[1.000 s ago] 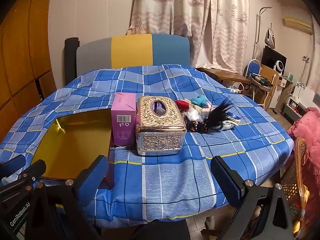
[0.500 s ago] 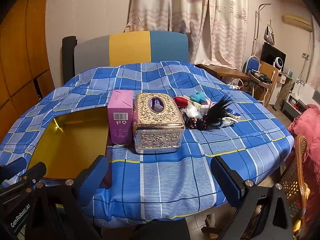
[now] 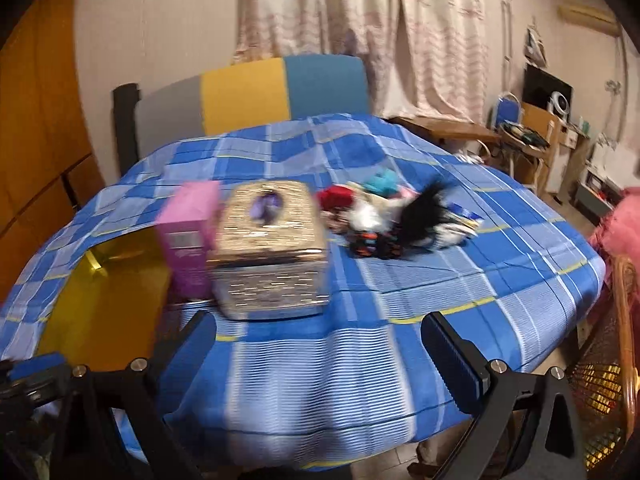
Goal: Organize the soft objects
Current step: 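Reach the right gripper into the soft pile and grasp the black beaded hair braid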
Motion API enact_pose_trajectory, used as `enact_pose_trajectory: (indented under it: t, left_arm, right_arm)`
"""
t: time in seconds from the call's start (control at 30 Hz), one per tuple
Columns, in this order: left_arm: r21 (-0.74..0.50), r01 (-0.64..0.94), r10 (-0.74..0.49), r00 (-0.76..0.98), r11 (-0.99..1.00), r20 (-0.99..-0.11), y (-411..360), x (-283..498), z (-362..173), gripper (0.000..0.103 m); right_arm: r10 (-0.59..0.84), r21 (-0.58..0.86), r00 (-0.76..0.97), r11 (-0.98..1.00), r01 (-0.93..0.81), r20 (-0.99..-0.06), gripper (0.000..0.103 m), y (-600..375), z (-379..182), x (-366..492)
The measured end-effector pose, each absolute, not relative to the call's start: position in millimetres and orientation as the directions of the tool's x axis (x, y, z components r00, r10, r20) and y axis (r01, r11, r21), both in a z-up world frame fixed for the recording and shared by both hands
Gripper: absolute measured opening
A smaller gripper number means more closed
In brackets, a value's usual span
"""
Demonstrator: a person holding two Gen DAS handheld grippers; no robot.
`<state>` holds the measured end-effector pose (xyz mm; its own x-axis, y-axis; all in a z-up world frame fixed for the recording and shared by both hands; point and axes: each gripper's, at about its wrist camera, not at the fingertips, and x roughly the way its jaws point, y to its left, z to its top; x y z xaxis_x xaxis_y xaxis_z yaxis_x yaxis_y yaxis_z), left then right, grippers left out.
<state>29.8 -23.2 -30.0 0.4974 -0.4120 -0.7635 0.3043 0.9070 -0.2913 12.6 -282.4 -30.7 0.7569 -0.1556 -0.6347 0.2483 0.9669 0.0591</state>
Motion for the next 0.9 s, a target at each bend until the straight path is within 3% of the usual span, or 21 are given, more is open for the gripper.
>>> enact_pose_trajectory:
  t: [0.27, 0.5, 0.63, 0.9]
  left_arm:
    - [-0.309, 0.331, -0.429, 0.400, 0.892, -0.810, -41.0, 44.9, -47.3, 0.049]
    - [-0.291, 0.336, -0.408, 0.364, 0.896, -0.837, -55.2, 54.6, -54.6, 0.050]
    - [-0.258, 0.335, -0.378, 0.368, 0.906, -0.849, -57.6, 59.6, -52.9, 0.049]
    - [-0.260, 0.346, -0.385, 0.364, 0.902, -0.848, -70.6, 73.0, -42.5, 0.050]
  right_arm:
    - [-0.171, 0.095, 0.710, 0.943, 0.318, -0.683, 0.100, -370.9, -65.4, 66.7]
    - [-0.088, 0.084, 0.712, 0.976, 0.202, -0.696, 0.076, -388.2, -84.0, 139.5]
    - [-0.100, 0.029, 0.716, 0.986, 0.166, -0.690, 0.075, -387.8, -87.3, 188.2]
    - [-0.051, 0.055, 0.563, 0.984, 0.170, -0.825, 0.075, -410.9, -120.9, 258.2]
